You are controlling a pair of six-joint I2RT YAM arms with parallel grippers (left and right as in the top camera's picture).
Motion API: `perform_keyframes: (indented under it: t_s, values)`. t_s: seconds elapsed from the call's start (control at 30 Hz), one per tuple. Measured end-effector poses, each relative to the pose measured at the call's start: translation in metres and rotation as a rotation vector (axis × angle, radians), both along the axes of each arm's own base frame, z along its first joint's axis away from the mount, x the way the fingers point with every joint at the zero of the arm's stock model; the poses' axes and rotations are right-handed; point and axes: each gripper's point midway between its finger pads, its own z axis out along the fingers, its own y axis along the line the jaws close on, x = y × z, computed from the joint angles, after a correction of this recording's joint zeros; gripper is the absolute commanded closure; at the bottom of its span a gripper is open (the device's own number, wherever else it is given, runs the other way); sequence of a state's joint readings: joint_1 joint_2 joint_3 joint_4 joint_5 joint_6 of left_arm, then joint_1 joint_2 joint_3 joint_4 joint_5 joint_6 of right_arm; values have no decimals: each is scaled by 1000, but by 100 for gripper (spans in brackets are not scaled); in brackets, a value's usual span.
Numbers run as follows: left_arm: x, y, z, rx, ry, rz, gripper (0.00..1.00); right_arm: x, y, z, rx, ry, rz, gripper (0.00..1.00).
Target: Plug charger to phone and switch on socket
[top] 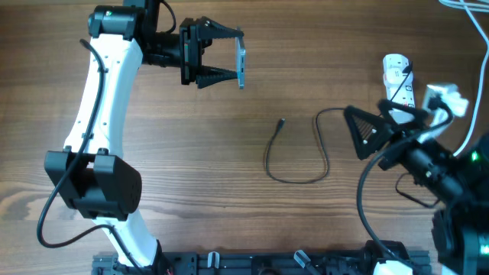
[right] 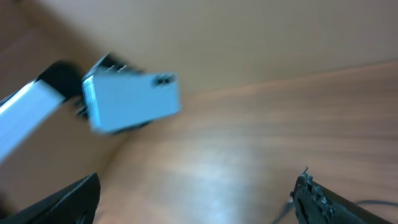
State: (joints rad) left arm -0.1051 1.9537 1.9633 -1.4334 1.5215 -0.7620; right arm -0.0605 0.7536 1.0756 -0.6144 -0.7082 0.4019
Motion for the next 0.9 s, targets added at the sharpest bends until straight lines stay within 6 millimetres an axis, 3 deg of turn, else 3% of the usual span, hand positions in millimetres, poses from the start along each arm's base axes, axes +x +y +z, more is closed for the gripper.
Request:
perform_keyframes:
  t_s: [0.2, 0.43, 0.6, 0.67, 0.77, 0.9]
  values:
    - [0, 0, 0, 0, -1, 0, 33, -10, 22, -21, -37, 281, 145, 1]
    - [0, 0, 0, -1, -5, 0, 34, -17, 39, -5, -395, 438, 134, 0]
    - [2, 0, 0, -2, -18, 0, 35, 8, 113, -8, -631, 405, 168, 1]
    - [2, 0, 0, -2, -28, 0, 35, 13, 131, -8, -668, 381, 155, 0]
    - [3, 0, 0, -2, -30, 0, 35, 18, 148, 2, -670, 334, 124, 1]
    - [3, 0, 0, -2, -30, 0, 35, 22, 143, 14, -655, 301, 78, 0]
